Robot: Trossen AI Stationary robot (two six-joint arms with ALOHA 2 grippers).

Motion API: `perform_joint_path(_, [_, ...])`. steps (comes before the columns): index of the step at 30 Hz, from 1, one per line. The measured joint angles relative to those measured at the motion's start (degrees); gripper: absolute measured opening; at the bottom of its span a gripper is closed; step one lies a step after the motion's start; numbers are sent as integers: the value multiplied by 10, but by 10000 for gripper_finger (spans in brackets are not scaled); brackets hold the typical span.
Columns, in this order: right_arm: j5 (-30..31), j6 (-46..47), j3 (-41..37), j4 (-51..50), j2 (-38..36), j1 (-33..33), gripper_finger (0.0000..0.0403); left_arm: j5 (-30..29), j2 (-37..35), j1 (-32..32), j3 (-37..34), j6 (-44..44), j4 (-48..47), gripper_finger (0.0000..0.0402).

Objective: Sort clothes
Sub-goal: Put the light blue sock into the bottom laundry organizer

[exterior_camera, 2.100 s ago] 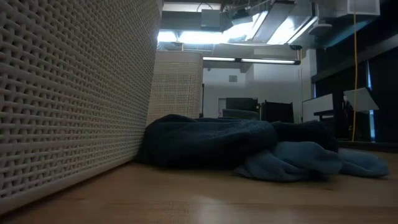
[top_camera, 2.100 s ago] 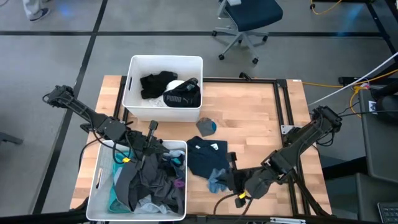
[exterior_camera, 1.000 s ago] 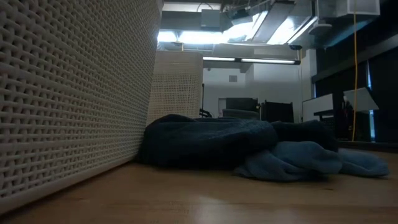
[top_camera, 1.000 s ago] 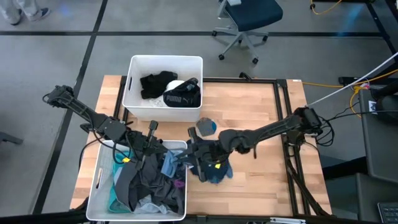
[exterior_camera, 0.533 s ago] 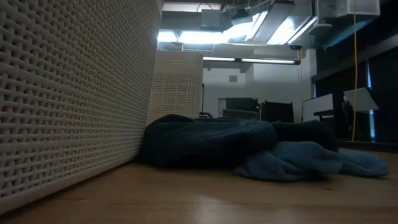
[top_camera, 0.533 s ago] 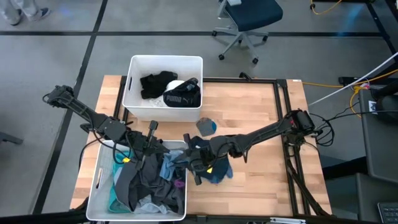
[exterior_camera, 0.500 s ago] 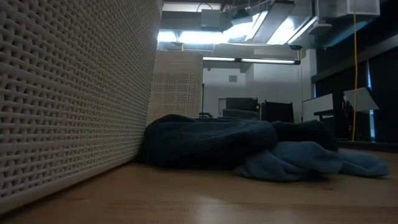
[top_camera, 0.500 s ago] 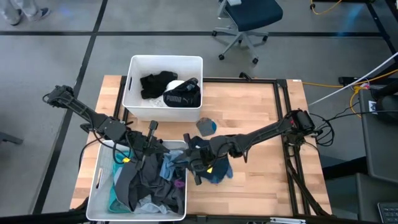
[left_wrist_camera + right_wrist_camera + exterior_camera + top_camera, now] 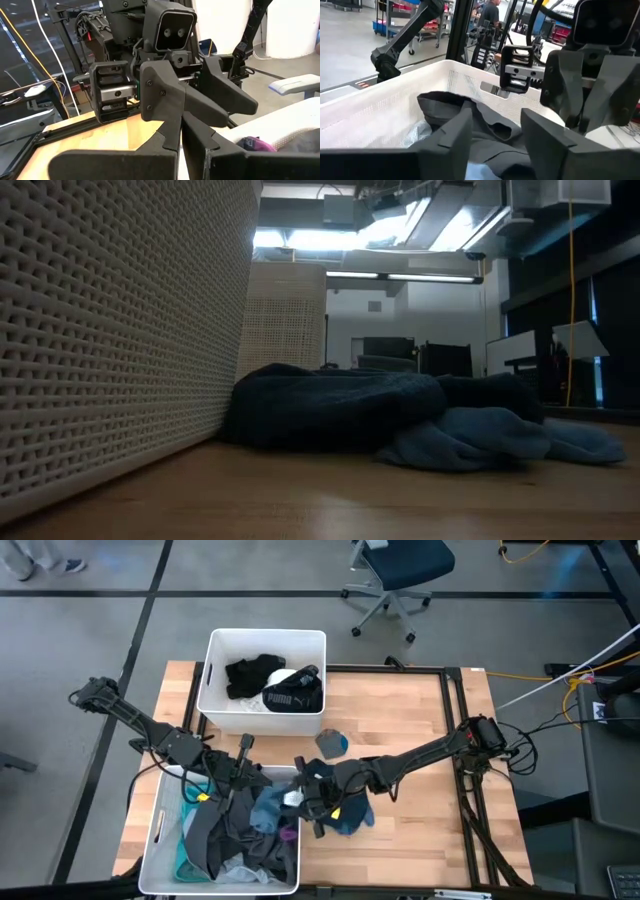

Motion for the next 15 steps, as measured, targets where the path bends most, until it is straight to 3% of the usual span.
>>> perform_joint_path(8, [13,0,0,-99,-31,18,202,0,0,0,0,-2,-2,5])
perform_joint_path(15, [112,34,0,-268,-105,74,202,0,0,0,0,-2,-4,5])
